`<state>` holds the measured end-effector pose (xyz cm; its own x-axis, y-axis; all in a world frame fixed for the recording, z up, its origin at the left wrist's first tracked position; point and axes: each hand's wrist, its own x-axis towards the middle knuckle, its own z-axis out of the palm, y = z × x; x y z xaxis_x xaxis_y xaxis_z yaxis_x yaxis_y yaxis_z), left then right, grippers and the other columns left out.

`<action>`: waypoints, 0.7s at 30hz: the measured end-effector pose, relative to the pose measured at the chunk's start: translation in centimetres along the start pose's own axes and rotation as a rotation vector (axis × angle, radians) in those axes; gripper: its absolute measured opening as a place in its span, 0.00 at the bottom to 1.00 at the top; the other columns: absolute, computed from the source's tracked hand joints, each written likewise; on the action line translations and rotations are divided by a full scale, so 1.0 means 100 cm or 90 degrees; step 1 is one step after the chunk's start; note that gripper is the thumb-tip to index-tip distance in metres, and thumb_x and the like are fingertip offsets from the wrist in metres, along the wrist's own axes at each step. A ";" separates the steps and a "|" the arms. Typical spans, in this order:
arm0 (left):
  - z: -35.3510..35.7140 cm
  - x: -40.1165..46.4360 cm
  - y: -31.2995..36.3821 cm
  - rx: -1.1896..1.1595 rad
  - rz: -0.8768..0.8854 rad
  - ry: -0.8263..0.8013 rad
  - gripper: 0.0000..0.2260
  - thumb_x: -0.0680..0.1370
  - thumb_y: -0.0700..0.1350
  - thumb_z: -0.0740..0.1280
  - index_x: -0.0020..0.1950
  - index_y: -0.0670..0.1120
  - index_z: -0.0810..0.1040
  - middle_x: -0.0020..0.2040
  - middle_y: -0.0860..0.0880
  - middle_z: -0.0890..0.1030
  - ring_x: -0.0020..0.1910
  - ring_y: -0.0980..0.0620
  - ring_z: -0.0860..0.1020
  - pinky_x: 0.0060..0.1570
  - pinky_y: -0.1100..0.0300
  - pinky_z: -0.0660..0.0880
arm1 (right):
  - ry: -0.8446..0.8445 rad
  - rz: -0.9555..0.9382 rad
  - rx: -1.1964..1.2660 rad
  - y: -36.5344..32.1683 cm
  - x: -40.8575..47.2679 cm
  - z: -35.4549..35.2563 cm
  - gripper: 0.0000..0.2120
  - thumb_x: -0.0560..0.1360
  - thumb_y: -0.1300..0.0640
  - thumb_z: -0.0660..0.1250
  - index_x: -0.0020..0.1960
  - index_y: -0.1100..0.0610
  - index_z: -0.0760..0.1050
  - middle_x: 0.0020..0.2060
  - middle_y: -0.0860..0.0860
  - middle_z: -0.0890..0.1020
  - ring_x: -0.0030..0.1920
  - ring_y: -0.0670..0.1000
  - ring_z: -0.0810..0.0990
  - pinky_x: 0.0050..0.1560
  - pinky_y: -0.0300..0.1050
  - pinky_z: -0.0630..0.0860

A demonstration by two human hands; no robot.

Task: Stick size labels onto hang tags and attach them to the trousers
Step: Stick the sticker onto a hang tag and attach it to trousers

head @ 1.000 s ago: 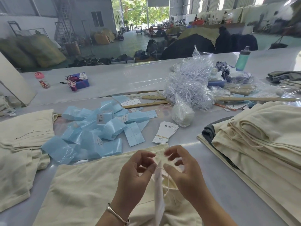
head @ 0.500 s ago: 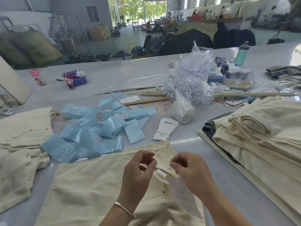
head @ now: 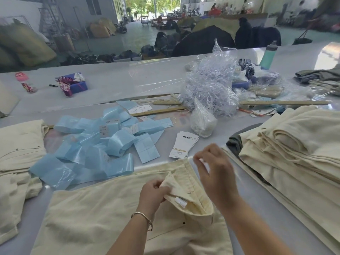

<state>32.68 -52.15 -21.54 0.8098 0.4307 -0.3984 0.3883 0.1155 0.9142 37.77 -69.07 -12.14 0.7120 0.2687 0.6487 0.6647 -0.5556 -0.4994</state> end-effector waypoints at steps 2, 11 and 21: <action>0.006 -0.005 -0.003 0.049 0.062 0.019 0.10 0.65 0.36 0.69 0.44 0.46 0.81 0.40 0.43 0.83 0.38 0.50 0.78 0.40 0.54 0.76 | -0.117 0.090 0.133 0.004 -0.012 0.022 0.05 0.71 0.70 0.70 0.40 0.62 0.78 0.38 0.52 0.77 0.40 0.50 0.76 0.42 0.46 0.75; 0.040 -0.016 -0.009 -0.028 0.093 -0.117 0.12 0.71 0.43 0.69 0.53 0.48 0.83 0.55 0.44 0.81 0.52 0.55 0.80 0.53 0.60 0.76 | -0.226 0.283 0.261 0.041 -0.038 0.054 0.09 0.76 0.67 0.65 0.41 0.55 0.75 0.37 0.46 0.81 0.41 0.46 0.78 0.45 0.39 0.73; 0.046 0.013 0.000 0.132 0.016 -0.002 0.19 0.66 0.52 0.79 0.27 0.50 0.71 0.22 0.57 0.69 0.23 0.60 0.66 0.24 0.68 0.63 | -0.266 0.341 0.272 0.063 -0.047 0.057 0.09 0.76 0.65 0.66 0.40 0.54 0.75 0.36 0.45 0.80 0.40 0.45 0.77 0.40 0.38 0.74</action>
<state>35.72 -55.76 -22.41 0.8212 0.4289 -0.3763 0.4499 -0.0812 0.8894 39.91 -69.39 -21.58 0.9283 0.3703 0.0324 0.1778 -0.3660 -0.9135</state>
